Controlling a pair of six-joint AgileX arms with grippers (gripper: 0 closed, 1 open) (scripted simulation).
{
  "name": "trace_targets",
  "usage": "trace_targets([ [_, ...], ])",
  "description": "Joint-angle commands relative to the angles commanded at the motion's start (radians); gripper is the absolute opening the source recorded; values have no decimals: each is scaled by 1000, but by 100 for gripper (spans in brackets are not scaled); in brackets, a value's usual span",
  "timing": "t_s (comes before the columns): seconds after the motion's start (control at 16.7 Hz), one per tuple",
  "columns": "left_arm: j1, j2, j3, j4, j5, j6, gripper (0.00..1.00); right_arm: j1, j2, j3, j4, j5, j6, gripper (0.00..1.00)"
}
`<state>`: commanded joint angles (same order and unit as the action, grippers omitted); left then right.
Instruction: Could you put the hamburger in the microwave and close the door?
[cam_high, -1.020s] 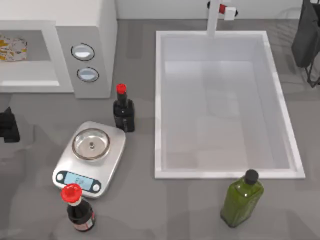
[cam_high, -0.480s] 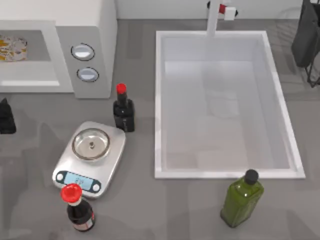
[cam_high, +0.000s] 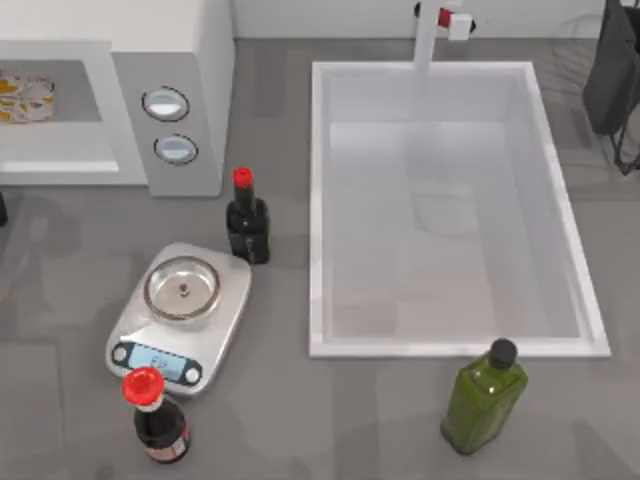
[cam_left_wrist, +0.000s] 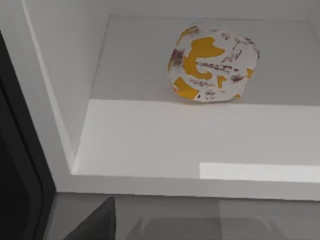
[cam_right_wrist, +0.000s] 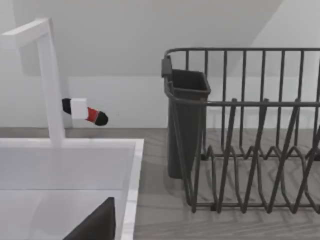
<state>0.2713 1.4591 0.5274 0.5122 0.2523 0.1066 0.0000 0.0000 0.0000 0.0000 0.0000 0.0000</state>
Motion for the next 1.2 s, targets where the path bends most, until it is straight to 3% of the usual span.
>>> trace_targets([
  [0.6, -10, -97, -7, -50, -12, -4, 100, 0, 0, 0, 0, 0, 0, 100],
  [0.9, -63, -355, -107, -139, -59, -23, 100, 0, 0, 0, 0, 0, 0, 100],
  [1.2, -138, -766, -276, -291, -126, -56, 100, 0, 0, 0, 0, 0, 0, 100],
])
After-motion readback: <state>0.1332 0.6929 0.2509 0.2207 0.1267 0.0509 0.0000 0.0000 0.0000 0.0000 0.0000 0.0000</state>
